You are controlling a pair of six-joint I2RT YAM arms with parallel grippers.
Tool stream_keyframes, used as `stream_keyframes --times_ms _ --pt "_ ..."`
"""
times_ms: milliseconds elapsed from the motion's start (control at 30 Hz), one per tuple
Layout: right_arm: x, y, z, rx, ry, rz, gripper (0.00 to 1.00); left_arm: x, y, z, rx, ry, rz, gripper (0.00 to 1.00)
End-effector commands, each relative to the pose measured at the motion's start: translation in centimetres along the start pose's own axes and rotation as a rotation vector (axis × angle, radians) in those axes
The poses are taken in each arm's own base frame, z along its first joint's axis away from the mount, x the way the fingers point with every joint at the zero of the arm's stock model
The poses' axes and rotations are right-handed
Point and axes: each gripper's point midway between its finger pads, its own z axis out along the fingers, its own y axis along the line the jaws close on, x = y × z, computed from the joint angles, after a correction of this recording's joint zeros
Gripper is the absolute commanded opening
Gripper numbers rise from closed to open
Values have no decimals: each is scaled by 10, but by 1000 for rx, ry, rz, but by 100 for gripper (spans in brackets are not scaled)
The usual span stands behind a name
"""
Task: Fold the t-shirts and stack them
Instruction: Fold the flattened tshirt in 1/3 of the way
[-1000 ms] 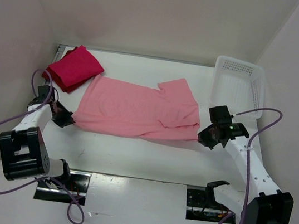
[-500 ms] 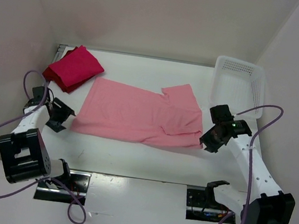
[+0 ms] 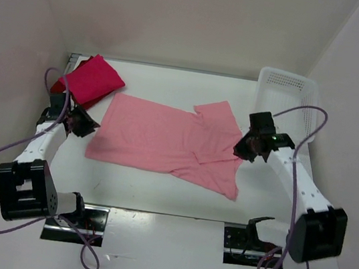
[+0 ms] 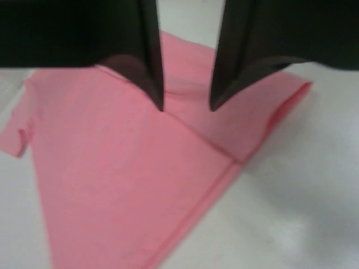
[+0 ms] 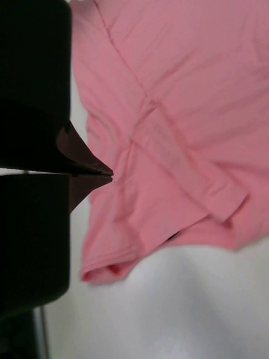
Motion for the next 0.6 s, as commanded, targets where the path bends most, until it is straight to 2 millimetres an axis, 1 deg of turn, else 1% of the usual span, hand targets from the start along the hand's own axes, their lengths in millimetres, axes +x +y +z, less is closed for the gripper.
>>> stream_keyframes --times_ms 0,33,67,100,133,200,233,267,300,333,367,400,433,467,500,533,567 --pt "-57 66 32 -208 -161 -67 0 -22 -60 -4 166 -71 161 37" --pt "-62 65 52 -187 -156 -75 0 -24 -66 -2 178 -84 188 30" --pt "-71 68 59 -190 -175 -94 0 -20 -69 3 182 -74 197 19" --pt "-77 74 66 -199 -187 -109 0 -22 -80 3 199 -84 218 16" --pt "-78 76 83 -175 -166 -131 0 -22 -85 9 203 -76 227 15" --pt "-73 83 96 -178 -127 -174 0 -22 -96 15 214 -68 252 15" --pt "-69 92 100 -199 -117 -202 0 -24 -104 24 224 -53 260 15" --pt "-66 95 109 -190 -101 -222 0 -25 -107 28 230 -41 273 15" --pt "-70 96 114 -182 -115 -220 0 -21 -108 42 220 -14 278 15" --pt "-74 100 116 -189 -124 -235 1 -24 -120 43 235 -17 291 17" --pt "-71 100 123 -189 -109 -236 4 -25 -123 46 240 -9 291 19" --pt "-69 108 119 -214 -106 -255 8 -21 -127 53 245 2 301 20" --pt "-69 112 118 -229 -104 -256 24 -20 -133 52 246 -8 315 24" --pt "-65 118 117 -246 -110 -284 33 -23 -133 55 234 -17 314 26" --pt "-60 125 119 -254 -106 -329 36 -19 -134 62 237 -10 332 28" --pt "-65 132 118 -256 -109 -338 32 -18 -139 66 235 -8 340 28" --pt "-60 129 128 -231 -68 -342 27 -17 -139 71 233 9 348 28"
